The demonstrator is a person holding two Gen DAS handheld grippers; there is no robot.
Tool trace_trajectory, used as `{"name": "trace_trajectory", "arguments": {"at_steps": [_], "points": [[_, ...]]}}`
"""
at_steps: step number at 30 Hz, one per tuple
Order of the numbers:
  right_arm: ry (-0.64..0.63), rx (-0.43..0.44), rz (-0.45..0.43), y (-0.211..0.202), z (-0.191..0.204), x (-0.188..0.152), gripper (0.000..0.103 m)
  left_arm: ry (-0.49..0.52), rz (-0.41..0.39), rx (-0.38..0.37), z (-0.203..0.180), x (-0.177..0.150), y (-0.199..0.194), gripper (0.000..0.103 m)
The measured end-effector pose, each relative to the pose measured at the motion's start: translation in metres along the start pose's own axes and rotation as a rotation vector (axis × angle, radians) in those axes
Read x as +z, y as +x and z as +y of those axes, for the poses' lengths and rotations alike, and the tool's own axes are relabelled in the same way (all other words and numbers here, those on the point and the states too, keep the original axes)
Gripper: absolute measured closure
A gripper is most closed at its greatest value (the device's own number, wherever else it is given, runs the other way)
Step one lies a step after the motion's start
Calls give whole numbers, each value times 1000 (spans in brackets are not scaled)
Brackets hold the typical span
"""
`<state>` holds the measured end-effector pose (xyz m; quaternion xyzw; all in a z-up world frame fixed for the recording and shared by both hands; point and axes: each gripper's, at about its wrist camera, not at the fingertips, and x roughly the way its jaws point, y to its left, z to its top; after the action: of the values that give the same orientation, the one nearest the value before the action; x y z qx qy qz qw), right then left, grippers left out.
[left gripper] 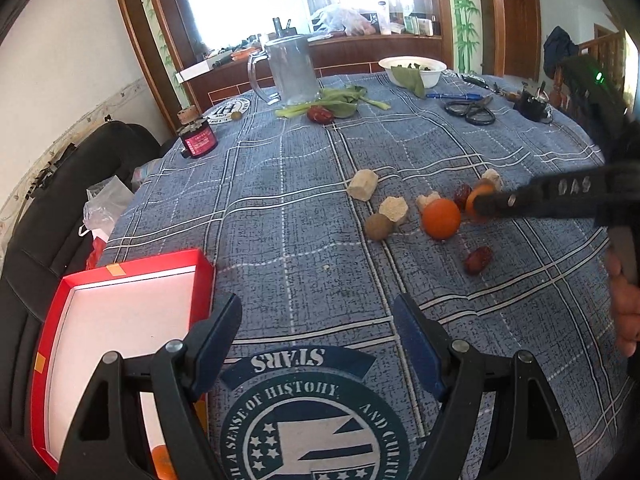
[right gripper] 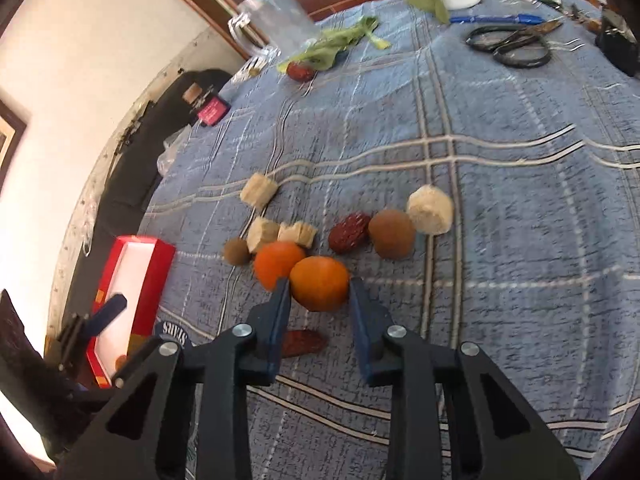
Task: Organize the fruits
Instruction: 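Grasp a mandarin orange with the right tool while the left tool grasps another orange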
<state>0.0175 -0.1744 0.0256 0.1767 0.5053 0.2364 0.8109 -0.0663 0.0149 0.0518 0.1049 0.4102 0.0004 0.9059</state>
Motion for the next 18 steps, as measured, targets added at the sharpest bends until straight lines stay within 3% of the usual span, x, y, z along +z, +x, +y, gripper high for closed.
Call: {"name": "trace_trajectory", "arguments": {"at_steps": [6,8,14,17,18], "points": [[72,-86,-96,-30,-25,9,72,46,7,-57,-27,15,8,25],[99,-130,-98,-30,-33,11,72,50,20,-91,-36,23,15,25],[108,-132,-79,-28,-36,14,72,14,81,-175,-55,48,47,26],[106,-145,-67,-30,-39,14,72,17,103,-181,-64,53,59,37],[107,-152,-63,-31,-41,13,72,18,110,-191,-67,54,63,45]]}}
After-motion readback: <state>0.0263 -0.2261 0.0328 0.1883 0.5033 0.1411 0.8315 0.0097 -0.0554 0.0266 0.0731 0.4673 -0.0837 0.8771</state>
